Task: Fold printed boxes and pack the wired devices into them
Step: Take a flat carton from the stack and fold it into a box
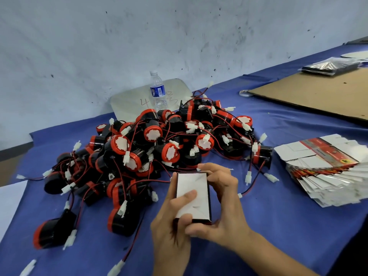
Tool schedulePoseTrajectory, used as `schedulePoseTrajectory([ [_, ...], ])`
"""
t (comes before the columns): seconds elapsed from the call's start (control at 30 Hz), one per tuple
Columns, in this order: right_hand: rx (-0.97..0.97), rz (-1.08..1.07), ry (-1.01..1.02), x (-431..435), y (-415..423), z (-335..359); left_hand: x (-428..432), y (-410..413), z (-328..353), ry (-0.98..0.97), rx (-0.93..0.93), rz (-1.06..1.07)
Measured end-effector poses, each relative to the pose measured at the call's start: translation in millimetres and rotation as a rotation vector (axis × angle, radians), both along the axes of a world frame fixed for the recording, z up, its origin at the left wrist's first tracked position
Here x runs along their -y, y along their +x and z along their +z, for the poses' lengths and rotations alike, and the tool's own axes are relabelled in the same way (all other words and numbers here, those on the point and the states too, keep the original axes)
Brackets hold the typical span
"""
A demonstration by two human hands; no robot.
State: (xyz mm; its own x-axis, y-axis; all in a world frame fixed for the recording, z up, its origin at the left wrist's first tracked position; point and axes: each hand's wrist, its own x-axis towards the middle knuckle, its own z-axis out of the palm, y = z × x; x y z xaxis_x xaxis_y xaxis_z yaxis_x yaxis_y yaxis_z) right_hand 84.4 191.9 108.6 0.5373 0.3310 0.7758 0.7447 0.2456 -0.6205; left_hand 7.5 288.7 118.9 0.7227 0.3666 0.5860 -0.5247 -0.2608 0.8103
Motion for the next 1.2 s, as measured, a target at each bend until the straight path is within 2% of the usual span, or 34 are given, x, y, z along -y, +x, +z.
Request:
schedulePoseTrajectory([
  [0.27, 0.071, -0.073, -0.003, 0, -1, 2, -5, 1, -4, 0.143, 0.012, 0.146],
  [0.43, 0.028, -0.052, -0.012, 0, -1, 2, -3, -2, -4, 0.117, 0.012, 0.160],
  [0.47, 0.006, -0.052, -0.021, 0, -1, 1, -2, -2, -1, 0.031, -0.009, 0.137],
  [0.63, -0.225, -0.069, -0.043, 2, 3, 6, -6, 2, 20, -0.785, -0.211, -0.075],
  [0.7, -0.245, -0.088, -0.082, 4, 5, 11, -13, -1, 22, -0.947, -0.236, -0.260],
  [0.8, -0.267, -0.023, -0.135, 4, 5, 14, -21, -10, 24, -1.004, -0.242, -0.464],
  [0.87, -0.386, 0.098, -0.095, 3, 2, 16, -23, -9, 29, -0.915, -0.261, -0.472],
  [0.9, -0.507, 0.159, -0.037, 3, 1, 20, -27, -8, 28, -0.792, -0.245, -0.390],
  [0.93, -0.667, 0.198, 0.029, 4, 2, 25, -32, -9, 25, -0.553, -0.208, -0.221],
  [1.0, -1.076, 0.333, 0.160, 9, 8, 26, -44, -12, 25, 0.080, -0.097, 0.327],
  [1.03, -1.235, 0.401, 0.217, 11, 13, 25, -53, -16, 23, 0.295, -0.071, 0.558],
  [1.07, -1.336, 0.439, 0.272, 14, 18, 23, -62, -18, 18, 0.384, -0.131, 0.719],
  [1.13, -1.460, 0.453, 0.373, 16, 24, 20, -78, -20, 11, 0.336, -0.411, 0.911],
  [1.2, -1.525, 0.443, 0.378, 13, 24, 17, -87, -19, 4, 0.262, -0.742, 0.902],
])
